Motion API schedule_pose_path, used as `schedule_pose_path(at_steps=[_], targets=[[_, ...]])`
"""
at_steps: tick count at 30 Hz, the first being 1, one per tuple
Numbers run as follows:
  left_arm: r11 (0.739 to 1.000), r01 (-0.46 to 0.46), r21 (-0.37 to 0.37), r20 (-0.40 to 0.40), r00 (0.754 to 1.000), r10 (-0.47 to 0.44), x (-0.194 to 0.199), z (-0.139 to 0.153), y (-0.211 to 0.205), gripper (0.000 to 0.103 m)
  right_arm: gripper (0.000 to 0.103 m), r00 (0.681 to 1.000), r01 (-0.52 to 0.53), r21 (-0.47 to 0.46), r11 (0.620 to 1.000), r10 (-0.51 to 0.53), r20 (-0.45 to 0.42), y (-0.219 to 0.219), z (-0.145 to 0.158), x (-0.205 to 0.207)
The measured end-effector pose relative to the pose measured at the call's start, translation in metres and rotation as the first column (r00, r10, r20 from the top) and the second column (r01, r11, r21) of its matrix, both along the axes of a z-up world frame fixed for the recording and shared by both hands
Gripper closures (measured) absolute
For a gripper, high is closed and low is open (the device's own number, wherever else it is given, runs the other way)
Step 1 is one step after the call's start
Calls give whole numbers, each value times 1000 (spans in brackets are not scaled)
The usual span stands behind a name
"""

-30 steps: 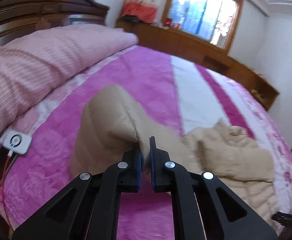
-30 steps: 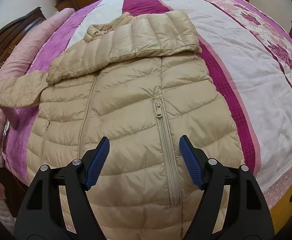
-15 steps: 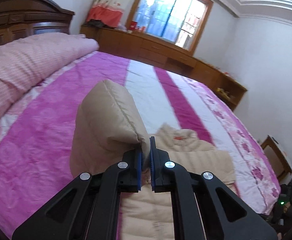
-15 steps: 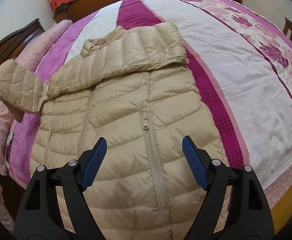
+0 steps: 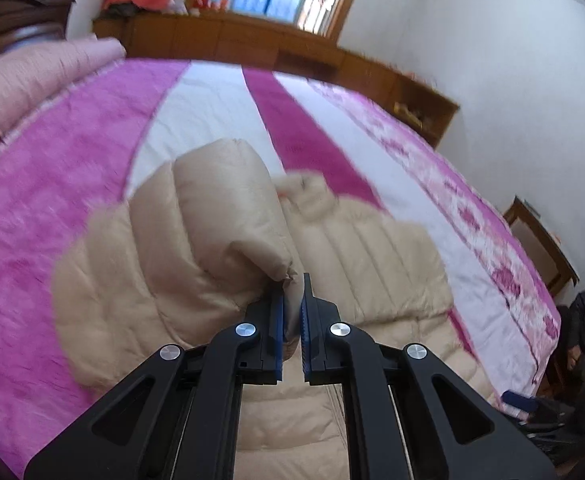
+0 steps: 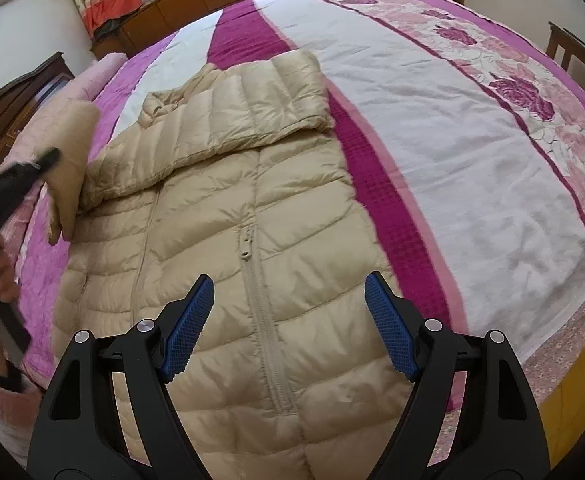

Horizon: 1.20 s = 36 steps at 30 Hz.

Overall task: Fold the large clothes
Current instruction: 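Fold the sleeve across the jacket body with the left gripper and release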

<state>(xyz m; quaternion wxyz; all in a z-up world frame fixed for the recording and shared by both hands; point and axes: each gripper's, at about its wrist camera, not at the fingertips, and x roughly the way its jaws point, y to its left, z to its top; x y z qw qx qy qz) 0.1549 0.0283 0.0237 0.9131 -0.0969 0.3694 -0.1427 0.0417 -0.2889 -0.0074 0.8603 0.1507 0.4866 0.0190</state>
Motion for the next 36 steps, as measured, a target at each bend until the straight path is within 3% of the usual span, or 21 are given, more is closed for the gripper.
schedule_pose_path(at_steps=[4, 10, 11, 15, 17, 22, 25, 31, 36], targets=[[1000, -5, 8, -94, 996, 6, 12, -40, -16, 95, 26, 1000, 24, 5, 1000, -24, 3, -7, -1, -1], [998, 26, 48, -161, 987, -18, 15, -72, -31, 91, 26, 999, 29, 16, 999, -28, -15, -9, -10, 1], [999, 25, 47, -161, 987, -17, 15, -74, -33, 88, 26, 999, 28, 16, 999, -27, -16, -8, -11, 1], [1000, 30, 4, -185, 982, -29, 9, -78, -35, 50, 26, 1000, 25, 28, 999, -25, 2, -6, -10, 0], [999, 36, 18, -174, 984, -32, 1, -73, -37, 45, 26, 1000, 20, 29, 999, -20, 0, -3, -10, 3], [998, 27, 54, -210, 978, -15, -20, -62, -25, 43, 26, 1000, -4, 38, 999, 4, 18, 6, -5, 9], [998, 12, 69, -212, 977, 3, -32, -55, -11, 34, 26, 999, -41, 30, 999, 40, 37, 19, 0, 14], [991, -93, 94, -205, 972, 110, -45, -50, 36, 33, 26, 986, -146, 7, 989, 144, 82, 62, 11, 24], [974, -147, 173, -243, 952, 187, -48, -53, 74, 33, 26, 965, -240, 1, 971, 238, 108, 112, 22, 35]])
